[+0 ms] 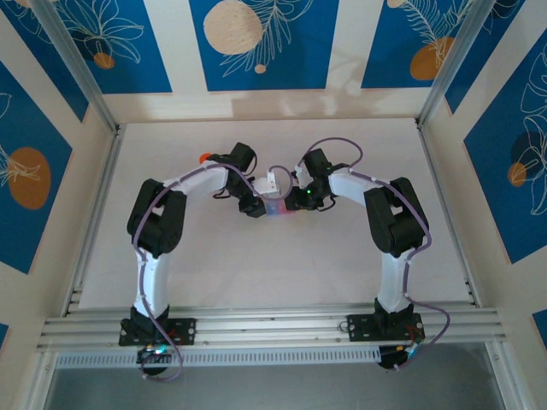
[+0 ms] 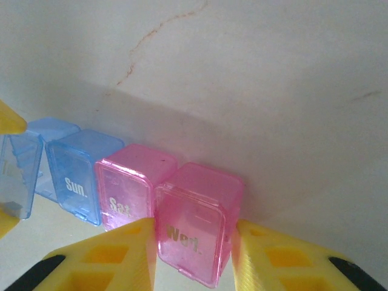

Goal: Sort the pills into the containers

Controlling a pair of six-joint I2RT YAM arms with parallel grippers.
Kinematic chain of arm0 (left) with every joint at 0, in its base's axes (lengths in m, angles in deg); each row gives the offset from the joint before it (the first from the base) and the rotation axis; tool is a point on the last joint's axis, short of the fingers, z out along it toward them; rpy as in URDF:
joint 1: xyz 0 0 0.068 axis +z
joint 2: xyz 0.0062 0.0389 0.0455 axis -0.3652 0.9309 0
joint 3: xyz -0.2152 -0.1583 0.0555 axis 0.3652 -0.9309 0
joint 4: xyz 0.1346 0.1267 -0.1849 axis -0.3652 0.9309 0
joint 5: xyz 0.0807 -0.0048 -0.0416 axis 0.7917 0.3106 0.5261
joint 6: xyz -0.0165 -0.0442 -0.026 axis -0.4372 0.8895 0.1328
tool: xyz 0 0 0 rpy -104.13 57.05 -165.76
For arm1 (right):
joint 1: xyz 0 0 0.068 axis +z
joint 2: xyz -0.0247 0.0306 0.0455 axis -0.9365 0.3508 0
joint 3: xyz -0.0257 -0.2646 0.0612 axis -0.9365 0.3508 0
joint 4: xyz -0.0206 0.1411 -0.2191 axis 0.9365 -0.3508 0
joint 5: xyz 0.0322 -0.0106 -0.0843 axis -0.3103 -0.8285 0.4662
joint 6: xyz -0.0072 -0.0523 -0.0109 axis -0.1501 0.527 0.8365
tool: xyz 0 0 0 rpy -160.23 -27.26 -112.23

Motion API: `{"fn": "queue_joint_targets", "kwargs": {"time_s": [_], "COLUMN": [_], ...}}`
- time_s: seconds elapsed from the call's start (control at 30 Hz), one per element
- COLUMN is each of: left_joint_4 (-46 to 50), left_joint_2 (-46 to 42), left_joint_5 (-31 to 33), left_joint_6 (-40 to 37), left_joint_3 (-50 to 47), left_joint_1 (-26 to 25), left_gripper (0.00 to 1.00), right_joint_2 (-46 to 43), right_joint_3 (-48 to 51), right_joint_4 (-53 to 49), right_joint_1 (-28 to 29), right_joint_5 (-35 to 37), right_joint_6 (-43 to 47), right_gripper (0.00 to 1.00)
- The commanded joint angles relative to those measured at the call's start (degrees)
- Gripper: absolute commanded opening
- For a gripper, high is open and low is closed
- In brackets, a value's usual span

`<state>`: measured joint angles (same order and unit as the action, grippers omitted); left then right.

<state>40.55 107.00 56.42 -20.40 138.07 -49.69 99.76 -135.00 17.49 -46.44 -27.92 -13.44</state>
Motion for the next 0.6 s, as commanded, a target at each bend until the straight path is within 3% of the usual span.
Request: {"fn": "queue_joint_targets", "kwargs": {"time_s": [0.0,0.3,0.57], "left_joint_4": [-3.8,-8.7,-12.6], "left_joint_2": [-2.0,-4.0,-3.5], "left_joint_5": [-0.2,1.8,7.4], "left_joint_6": [3.5,5.6,7.0], "left_joint_3": [0.2,-1.4,-2.4], "left_joint_1": [0.9,1.0,1.0], "left_gripper": [0.46,0.49,0.49], "right_joint_2": [1.7,1.3,0.8], "right_joint_3": [-0.3,-0.8,-0.9], "right_joint_4": [-3.6,-4.0,-4.2], "right_joint_1": [-0.1,-0.8,-1.3], "right_joint_5": [3.7,1.8,0.6], "right_joint_6": [1.2,0.5,-0.1], "right_gripper": [0.35,0.35,0.35]}}
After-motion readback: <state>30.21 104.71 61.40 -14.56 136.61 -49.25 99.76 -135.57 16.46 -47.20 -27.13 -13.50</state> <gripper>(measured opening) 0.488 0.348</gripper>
